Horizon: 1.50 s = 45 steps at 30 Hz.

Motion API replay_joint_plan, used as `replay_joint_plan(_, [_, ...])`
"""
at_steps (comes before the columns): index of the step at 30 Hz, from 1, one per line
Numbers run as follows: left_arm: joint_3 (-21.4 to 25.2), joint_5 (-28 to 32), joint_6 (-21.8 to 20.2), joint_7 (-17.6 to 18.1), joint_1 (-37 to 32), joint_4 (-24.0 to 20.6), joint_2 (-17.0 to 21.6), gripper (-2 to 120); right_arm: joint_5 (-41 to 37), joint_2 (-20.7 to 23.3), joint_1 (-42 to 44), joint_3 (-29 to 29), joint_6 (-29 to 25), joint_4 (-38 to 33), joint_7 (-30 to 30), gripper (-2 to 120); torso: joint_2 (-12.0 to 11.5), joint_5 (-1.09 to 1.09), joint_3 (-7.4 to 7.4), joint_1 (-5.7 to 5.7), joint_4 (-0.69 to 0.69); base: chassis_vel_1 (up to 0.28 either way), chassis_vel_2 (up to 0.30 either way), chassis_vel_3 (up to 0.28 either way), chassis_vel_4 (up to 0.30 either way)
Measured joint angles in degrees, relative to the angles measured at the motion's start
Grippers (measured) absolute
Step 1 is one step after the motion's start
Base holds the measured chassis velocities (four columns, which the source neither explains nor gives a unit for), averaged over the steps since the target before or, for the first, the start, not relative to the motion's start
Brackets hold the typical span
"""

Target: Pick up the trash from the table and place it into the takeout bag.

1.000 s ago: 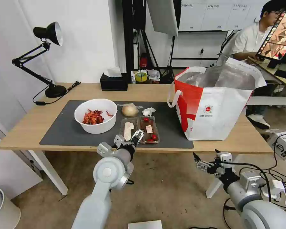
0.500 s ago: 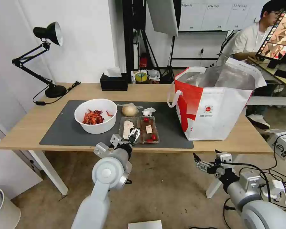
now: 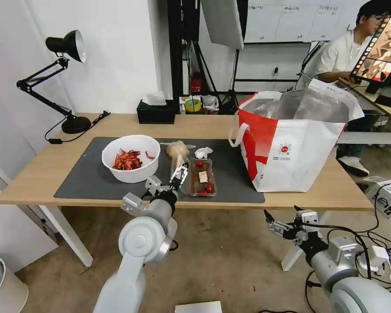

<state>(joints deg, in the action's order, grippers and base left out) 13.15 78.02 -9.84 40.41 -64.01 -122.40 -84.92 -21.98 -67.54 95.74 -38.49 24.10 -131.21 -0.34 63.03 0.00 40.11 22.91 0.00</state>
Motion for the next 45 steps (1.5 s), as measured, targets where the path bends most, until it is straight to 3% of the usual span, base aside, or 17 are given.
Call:
replay_joint_plan(20, [-3.1, 0.5, 0.1, -1.8, 4.0, 3.3, 0.5, 100, 1.0, -1.2, 2.7, -1.2, -0.4, -2.0, -0.2, 100, 0.0, 0.00, 0.00, 0.00, -0.01, 0.000, 0.000, 0.000, 0.000])
replay_joint_plan(30, [-9.3, -0.2, -0.2, -2.6, 8.5, 6.7, 2.7, 100, 0.9, -1.2, 4.2, -2.4, -0.7, -3.3, -0.2, 100, 0.0, 0.00, 0.00, 0.00, -0.01, 0.000, 0.000, 0.000, 0.000])
replay_joint_plan(34, [-9.7, -1.0, -0.2, -2.8, 8.9, 6.8, 3.2, 100, 0.9, -1.4, 4.5, -2.5, -0.7, -3.6, -0.2, 100, 0.0, 0.00, 0.00, 0.00, -0.01, 0.000, 0.000, 0.000, 0.000])
replay_joint_plan(38, [-9.8, -4.4, -0.5, -6.1, 8.9, 6.7, 5.4, 100, 0.9, -1.5, 4.7, -2.7, -1.0, -3.7, -0.3, 100, 0.0, 0.00, 0.00, 0.01, 0.00, 0.000, 0.000, 0.000, 0.000])
replay_joint_plan(45, [-11.0, -15.3, -2.1, -15.2, 10.0, 7.0, 10.6, 97, 0.8, -1.3, 4.4, -2.6, -1.6, -3.6, -0.3, 100, 0.0, -0.01, 0.00, 0.01, -0.01, 0.000, 0.000, 0.000, 0.000])
